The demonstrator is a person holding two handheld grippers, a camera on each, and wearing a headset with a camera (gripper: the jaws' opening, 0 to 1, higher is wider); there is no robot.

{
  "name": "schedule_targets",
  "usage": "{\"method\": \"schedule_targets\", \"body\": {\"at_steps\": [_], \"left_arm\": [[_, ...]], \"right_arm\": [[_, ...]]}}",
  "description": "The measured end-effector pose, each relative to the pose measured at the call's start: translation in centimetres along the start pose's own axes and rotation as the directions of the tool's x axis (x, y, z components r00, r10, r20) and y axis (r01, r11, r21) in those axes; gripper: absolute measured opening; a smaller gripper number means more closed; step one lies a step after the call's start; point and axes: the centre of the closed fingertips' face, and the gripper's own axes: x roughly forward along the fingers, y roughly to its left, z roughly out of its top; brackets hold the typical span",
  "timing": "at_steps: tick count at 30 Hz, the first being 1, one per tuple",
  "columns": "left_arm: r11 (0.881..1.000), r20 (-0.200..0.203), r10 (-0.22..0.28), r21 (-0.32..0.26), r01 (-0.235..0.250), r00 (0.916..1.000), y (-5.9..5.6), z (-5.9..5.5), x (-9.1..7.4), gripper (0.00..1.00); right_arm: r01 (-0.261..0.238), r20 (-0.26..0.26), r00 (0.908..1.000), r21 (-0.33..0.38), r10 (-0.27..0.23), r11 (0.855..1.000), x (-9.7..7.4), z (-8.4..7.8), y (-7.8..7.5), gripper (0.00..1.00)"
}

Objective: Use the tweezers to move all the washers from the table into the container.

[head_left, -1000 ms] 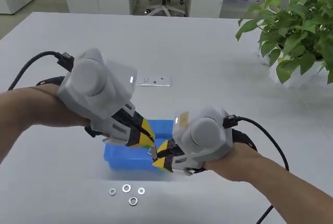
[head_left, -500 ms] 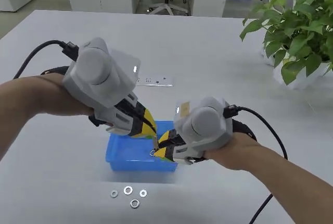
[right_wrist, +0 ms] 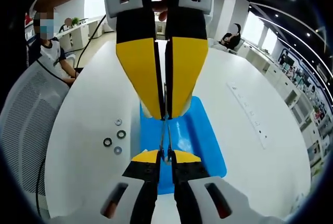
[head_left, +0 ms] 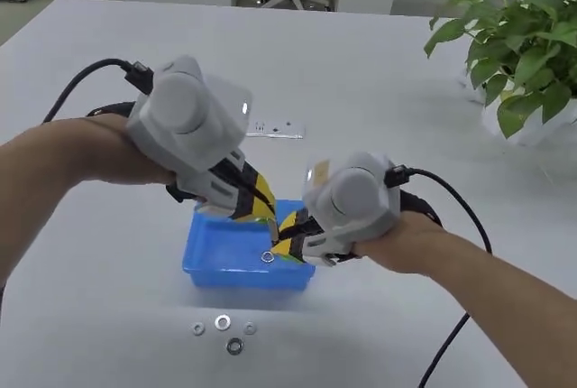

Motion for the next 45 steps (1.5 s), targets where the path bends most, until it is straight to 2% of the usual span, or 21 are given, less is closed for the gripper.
{"method": "schedule_targets", "body": {"at_steps": [16, 25, 30, 36, 45], "left_arm": [[0.999, -0.003, -0.015, -0.029, 0.015, 0.9999, 1.4, -1.9, 2.5, 0.06], [0.999, -0.012, -0.023, -0.036, 0.023, 0.9997, 1.4, -2.8, 3.2, 0.06], [0.999, -0.006, -0.018, -0.045, 0.018, 0.9998, 1.6, -2.9, 3.0, 0.06], [0.999, -0.025, -0.019, -0.039, 0.018, 0.9995, 1.4, -3.2, 3.1, 0.06], [0.999, -0.015, -0.018, -0.027, 0.018, 0.9997, 1.3, -2.8, 2.9, 0.06]], "right_arm": [[-0.014, -0.035, 0.9993, 0.018, 0.014, 1.0, 2.1, -2.3, -1.2, 0.1], [-0.032, -0.066, 0.9973, -0.009, 0.032, 0.999, 3.0, -3.0, -1.2, 0.1], [-0.036, -0.06, 0.9976, -0.004, 0.035, 0.999, 3.0, -3.0, -1.3, 0.11], [-0.035, -0.067, 0.9972, -0.023, 0.033, 0.999, 3.0, -2.9, -1.3, 0.12], [-0.033, -0.058, 0.9978, -0.021, 0.032, 0.999, 2.7, -2.6, -1.2, 0.11]]}}
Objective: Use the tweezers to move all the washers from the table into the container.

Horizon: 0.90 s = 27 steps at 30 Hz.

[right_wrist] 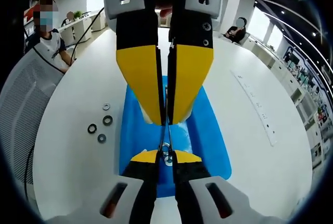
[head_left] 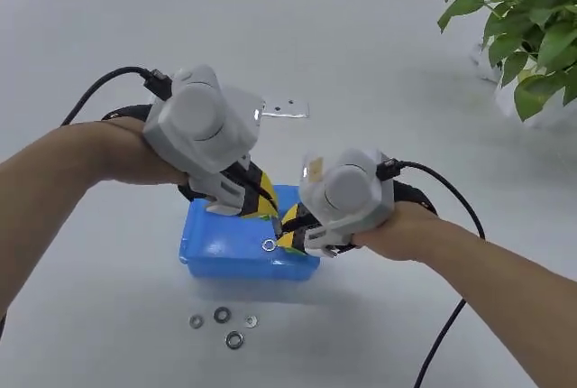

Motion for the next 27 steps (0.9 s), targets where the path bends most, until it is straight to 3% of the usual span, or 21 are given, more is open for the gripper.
{"method": "schedule_targets", "body": {"at_steps": [27], "left_arm": [[0.999, -0.002, 0.04, 0.026, -0.04, 0.9992, -0.9, 2.0, -2.9, 0.06]], "right_arm": [[0.04, 0.039, 0.9985, -0.021, -0.04, 0.999, -2.4, 2.6, 0.5, 0.11]]}}
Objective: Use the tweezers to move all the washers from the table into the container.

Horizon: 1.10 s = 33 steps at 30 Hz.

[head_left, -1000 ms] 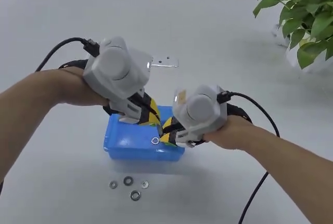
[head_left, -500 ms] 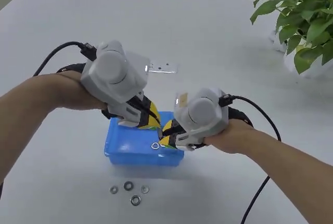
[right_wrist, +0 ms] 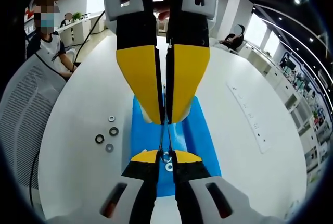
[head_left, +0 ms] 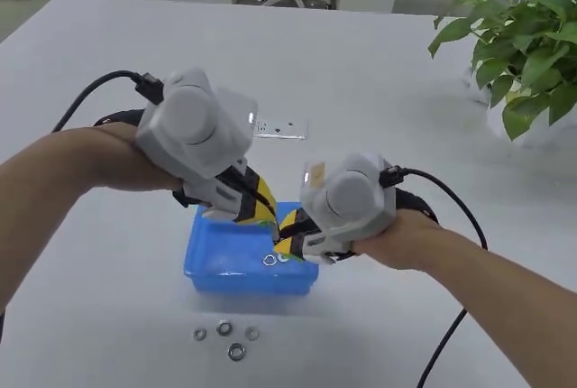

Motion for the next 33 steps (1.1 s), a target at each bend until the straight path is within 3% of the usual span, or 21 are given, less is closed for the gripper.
{"method": "schedule_targets", "body": {"at_steps": [19, 33], "left_arm": [[1.0, -0.014, 0.027, 0.01, -0.027, 0.9995, -2.2, 0.9, -2.1, 0.06], [1.0, -0.032, 0.024, -0.001, -0.024, 0.9992, -4.3, 0.5, -2.6, 0.06]], "right_arm": [[0.016, 0.025, 0.9996, -0.023, -0.015, 1.0, -1.2, 2.2, 2.0, 0.12], [-0.005, 0.045, 0.999, -0.023, 0.006, 1.0, -0.9, 2.9, 4.4, 0.12]]}}
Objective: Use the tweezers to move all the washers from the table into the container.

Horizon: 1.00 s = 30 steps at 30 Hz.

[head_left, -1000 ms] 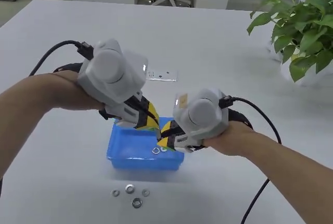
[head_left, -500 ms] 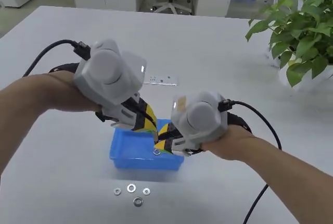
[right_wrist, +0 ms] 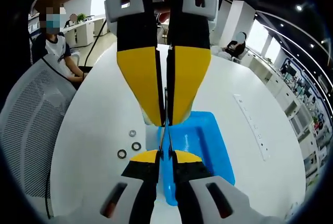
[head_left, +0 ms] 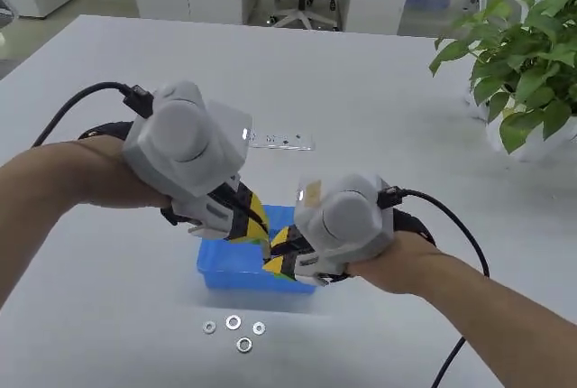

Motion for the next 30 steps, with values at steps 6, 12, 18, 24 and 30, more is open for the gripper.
{"method": "schedule_targets", "body": {"at_steps": [6, 12, 18, 24, 30], "left_arm": [[1.0, -0.004, -0.003, -0.003, 0.003, 1.0, -0.8, -0.2, -0.1, 0.06], [1.0, -0.013, -0.016, 0.005, 0.016, 0.9998, -1.8, -0.4, 0.2, 0.06], [1.0, -0.017, -0.029, -0.001, 0.029, 0.9994, -2.4, -0.9, 0.6, 0.06], [0.999, -0.019, -0.038, -0.006, 0.038, 0.9991, -2.9, -1.3, 1.0, 0.06], [0.999, -0.021, -0.048, -0.011, 0.048, 0.9986, -3.4, -1.9, 1.7, 0.06]], "right_arm": [[-0.008, 0.005, 1.0, 0.003, 0.008, 1.0, 0.2, 0.1, 0.8, 0.12], [-0.022, 0.006, 0.9997, 0.007, 0.022, 1.0, 0.5, -0.1, 1.8, 0.12], [-0.034, 0.004, 0.9994, 0.011, 0.034, 0.999, 0.9, -0.5, 2.6, 0.12], [-0.047, 0.006, 0.9989, 0.018, 0.047, 0.999, 1.3, -0.8, 3.3, 0.12], [-0.055, 0.004, 0.9985, 0.026, 0.055, 0.998, 1.9, -1.4, 3.9, 0.12]]}}
